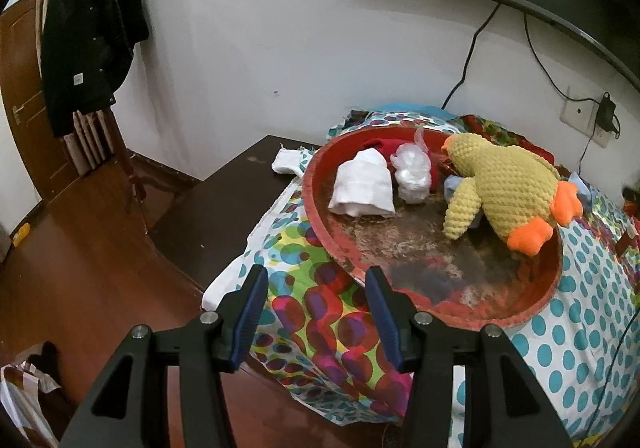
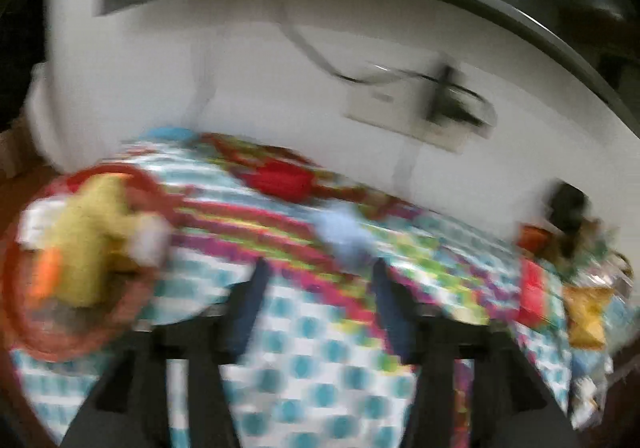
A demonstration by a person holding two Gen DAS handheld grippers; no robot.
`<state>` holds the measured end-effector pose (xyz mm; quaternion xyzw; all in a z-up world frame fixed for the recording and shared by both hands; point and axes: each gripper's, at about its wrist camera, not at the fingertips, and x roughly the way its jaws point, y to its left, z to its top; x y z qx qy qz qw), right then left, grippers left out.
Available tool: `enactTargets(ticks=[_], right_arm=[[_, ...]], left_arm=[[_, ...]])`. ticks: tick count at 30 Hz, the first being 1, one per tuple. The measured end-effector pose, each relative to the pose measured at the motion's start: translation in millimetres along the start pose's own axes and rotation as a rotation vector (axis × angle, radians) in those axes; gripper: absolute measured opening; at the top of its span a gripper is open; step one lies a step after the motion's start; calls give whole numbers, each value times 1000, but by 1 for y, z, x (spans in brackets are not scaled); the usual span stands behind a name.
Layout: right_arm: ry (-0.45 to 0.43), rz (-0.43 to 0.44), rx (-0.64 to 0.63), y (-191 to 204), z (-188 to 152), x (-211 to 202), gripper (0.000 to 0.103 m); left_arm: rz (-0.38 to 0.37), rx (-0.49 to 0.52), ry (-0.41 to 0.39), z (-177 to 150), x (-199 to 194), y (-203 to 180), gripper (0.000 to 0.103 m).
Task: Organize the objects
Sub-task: 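Lift the MARUBI box with the right tool and carry it toward the tray, then lower the MARUBI box into the tray and open the right tool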
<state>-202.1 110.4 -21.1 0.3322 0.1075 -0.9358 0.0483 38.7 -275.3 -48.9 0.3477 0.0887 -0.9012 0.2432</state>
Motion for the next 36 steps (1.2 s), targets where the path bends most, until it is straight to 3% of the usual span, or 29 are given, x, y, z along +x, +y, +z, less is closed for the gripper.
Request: enactTargets(ticks=[5, 10, 13, 14, 15, 16, 17, 28, 36], right_arm=[[156, -83, 163, -83, -39, 51, 61], [181, -48, 244, -93, -52, 74, 61], [183, -44, 247, -85, -44, 87, 61], [184, -53, 232, -82, -42, 89, 56], [184, -55, 218, -79, -42, 89, 40], [188, -50, 201, -75, -43, 89, 30], [193, -56, 183, -73, -44, 88, 28], [125, 4, 127, -48, -30, 57, 28], [58, 166, 28, 26, -1, 11, 28]], left_arm=[[11, 12, 2, -2, 2, -6, 52], [27, 94, -22, -6, -1, -26, 52], [14, 134, -24, -9, -1, -36, 52], [10, 143, -25, -9, 0, -38, 52], [11, 156, -24, -10, 0, -41, 52], [18, 164, -24, -11, 1, -42, 52], [22, 169, -24, -11, 2, -43, 52], [-1, 150, -26, -8, -2, -40, 52], [-8, 115, -22, -5, -4, -31, 52]])
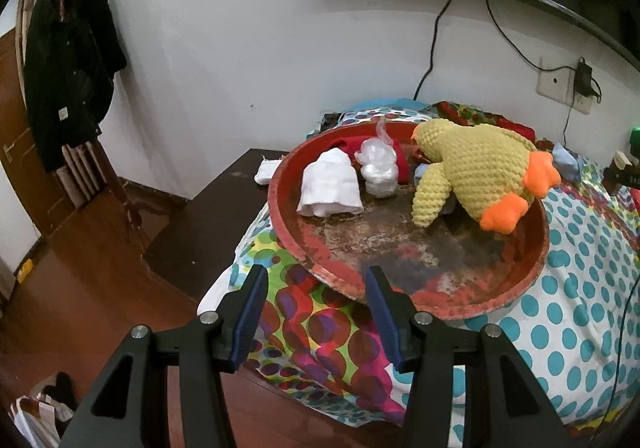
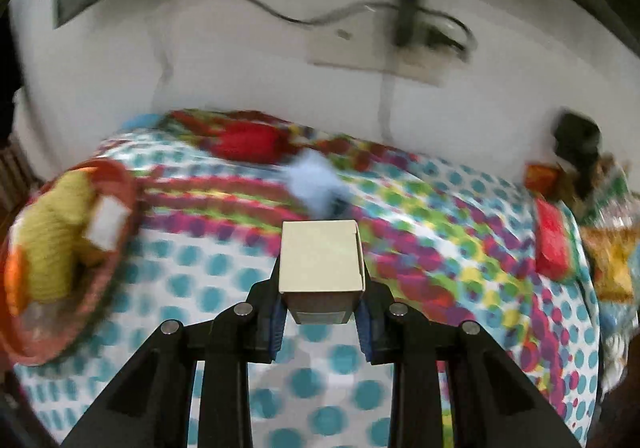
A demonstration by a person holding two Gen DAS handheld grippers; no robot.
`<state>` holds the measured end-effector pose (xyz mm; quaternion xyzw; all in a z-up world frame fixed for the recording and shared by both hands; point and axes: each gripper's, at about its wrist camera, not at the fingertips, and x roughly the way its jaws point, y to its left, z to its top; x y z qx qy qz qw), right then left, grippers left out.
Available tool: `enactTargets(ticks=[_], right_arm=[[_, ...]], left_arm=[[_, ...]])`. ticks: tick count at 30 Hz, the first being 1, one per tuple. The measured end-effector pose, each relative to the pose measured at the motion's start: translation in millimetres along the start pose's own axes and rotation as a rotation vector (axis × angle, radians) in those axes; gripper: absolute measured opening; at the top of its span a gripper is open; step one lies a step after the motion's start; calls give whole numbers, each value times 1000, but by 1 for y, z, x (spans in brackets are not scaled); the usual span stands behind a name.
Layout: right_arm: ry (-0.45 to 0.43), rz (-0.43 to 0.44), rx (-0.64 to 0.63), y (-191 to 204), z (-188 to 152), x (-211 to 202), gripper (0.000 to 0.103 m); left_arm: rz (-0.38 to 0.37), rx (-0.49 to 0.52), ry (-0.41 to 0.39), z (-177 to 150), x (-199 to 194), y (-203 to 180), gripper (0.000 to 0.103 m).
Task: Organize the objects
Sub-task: 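Lower the MARUBI box into the tray and open the right tool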
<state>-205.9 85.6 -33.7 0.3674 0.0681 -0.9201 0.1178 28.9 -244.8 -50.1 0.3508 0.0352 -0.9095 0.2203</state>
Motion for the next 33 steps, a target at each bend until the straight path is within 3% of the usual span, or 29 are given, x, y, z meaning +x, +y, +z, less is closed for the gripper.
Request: enactTargets(ticks=[11, 15, 20, 25, 27, 33], right_arm=[[-41, 321, -203, 172, 31, -37, 28], [18, 418, -287, 240, 23, -24, 28], [117, 462, -362, 303, 0, 8, 28], [162, 467, -390, 321, -12, 28, 29], [175, 463, -391, 318, -12, 33, 40], [86, 494, -319, 282, 2, 2, 52]], left_arm=[[41, -117, 18, 2, 6, 37, 52], [66, -144, 17, 3, 6, 49, 52], [75, -159, 21, 2, 7, 57, 52], [79, -153, 28, 1, 10, 56, 52], [76, -151, 36, 0, 12, 56, 52], [78, -142, 52, -2, 17, 53, 52]])
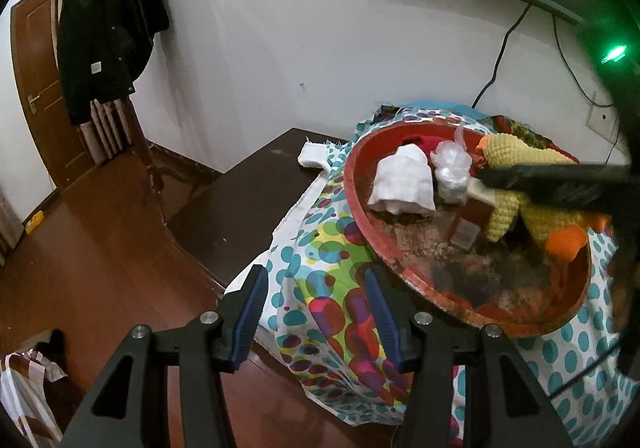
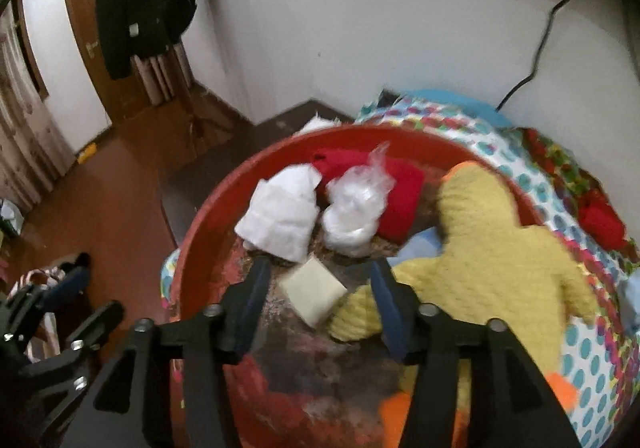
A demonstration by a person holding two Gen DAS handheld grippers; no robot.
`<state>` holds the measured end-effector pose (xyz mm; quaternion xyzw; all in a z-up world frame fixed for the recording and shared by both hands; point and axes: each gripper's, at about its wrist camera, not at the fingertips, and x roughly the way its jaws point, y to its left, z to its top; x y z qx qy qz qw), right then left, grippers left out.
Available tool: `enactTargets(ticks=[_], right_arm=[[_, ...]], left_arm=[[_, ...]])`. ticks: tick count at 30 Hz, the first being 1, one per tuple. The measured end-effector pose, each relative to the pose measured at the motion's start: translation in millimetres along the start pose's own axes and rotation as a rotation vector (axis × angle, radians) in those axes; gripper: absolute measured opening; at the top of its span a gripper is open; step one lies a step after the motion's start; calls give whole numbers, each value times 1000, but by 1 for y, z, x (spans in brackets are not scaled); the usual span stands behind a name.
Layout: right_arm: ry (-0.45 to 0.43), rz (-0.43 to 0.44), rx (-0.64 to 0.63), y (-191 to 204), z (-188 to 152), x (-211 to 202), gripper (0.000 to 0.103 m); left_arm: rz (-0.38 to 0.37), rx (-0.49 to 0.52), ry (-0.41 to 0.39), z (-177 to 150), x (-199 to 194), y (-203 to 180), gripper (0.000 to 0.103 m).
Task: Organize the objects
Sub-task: 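Lower the MARUBI box into the tray and open the right tool, then grasp the light blue sock with the right tool while the left tool grasps the red sock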
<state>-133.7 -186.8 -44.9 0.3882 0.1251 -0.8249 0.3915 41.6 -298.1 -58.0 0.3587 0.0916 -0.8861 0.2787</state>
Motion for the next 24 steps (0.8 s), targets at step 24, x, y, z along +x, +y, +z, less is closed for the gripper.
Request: enactTargets(ticks=[24], right_arm=[[-21, -426, 273, -324, -67, -40, 68]], left_arm=[[-261, 270, -63, 56, -48, -147, 53]])
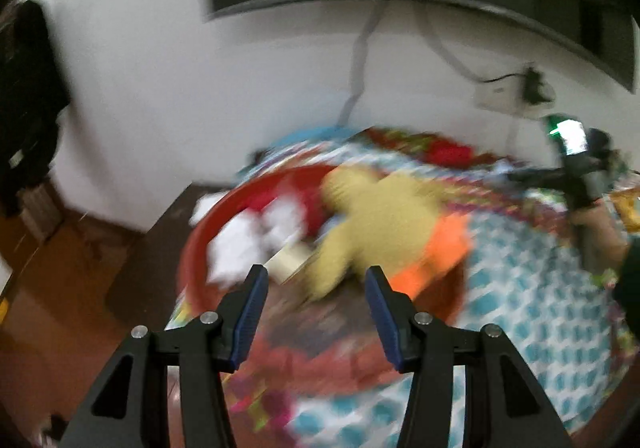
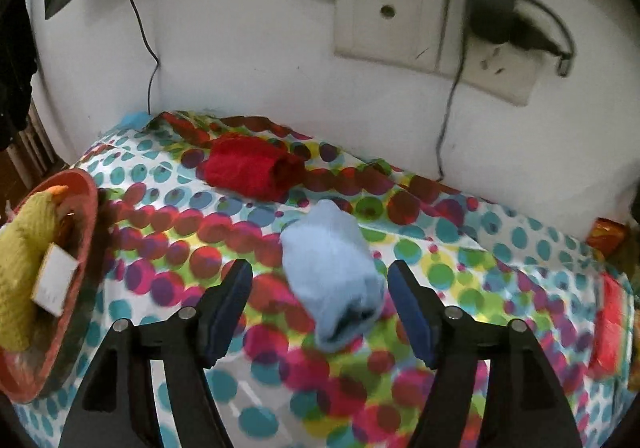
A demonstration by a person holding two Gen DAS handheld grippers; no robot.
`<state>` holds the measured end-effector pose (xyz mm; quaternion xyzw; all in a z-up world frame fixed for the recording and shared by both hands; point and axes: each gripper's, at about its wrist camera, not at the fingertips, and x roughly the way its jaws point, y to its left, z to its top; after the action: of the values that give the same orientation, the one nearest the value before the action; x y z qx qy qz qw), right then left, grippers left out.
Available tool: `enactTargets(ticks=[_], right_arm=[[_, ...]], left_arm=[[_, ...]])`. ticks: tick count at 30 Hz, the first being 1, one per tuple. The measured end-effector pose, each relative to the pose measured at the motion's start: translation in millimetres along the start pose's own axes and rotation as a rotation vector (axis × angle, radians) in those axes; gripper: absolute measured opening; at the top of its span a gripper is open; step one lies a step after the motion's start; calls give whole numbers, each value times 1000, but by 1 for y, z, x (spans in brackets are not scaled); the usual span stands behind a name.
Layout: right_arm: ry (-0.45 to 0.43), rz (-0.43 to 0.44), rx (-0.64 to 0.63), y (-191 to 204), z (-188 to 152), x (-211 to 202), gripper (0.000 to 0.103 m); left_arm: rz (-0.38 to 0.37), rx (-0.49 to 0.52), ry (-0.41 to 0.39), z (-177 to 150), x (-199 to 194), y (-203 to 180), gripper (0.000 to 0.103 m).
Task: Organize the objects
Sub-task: 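Grasp the light blue sock with the right tool while the left tool grasps the red sock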
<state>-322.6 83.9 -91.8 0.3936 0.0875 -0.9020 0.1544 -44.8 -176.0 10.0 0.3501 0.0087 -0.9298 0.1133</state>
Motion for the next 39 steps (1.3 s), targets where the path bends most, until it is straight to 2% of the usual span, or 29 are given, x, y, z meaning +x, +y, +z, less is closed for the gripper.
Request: enactTargets(ticks=[5, 8, 9, 13, 18, 21, 23, 26, 29, 33, 36, 39], right_arm=[[28, 1, -29, -4, -3, 28, 67], [53, -25, -69, -9, -6, 35, 35], [46, -11, -70, -14, -8, 31, 32], [14, 28, -57, -36, -25, -2, 31], [-5, 59, -80, -57, -64, -43, 31], [-9, 100, -72, -61, -80, -52, 31], [-7, 131, -56, -61, -83, -52, 31], [-4, 176, -35, -61, -86, -50, 31], [0, 201, -26, -61, -86, -46, 31], [-2, 228, -5, -64, -85, -47, 31], [-19, 225, -11, -63, -85, -51, 31], [-9, 221, -20, -61, -84, -49, 31]], left_arm=[[-106, 79, -60, 73, 29, -77, 64], [-125, 110, -52, 106, 70, -126, 64], [-152, 118, -29, 115, 88, -141, 64], [-186, 100, 66, 141, 160, -186, 65], [-72, 29, 122, 159, 236, -206, 65], [34, -44, 154, 170, 274, -201, 65], [69, -94, 168, 179, 293, -202, 64], [87, -158, 168, 189, 305, -201, 65], [128, -182, 176, 187, 314, -202, 65], [183, -241, 229, 168, 328, -200, 66], [189, -347, 247, 155, 335, -191, 73], [200, -337, 233, 156, 339, -194, 75]])
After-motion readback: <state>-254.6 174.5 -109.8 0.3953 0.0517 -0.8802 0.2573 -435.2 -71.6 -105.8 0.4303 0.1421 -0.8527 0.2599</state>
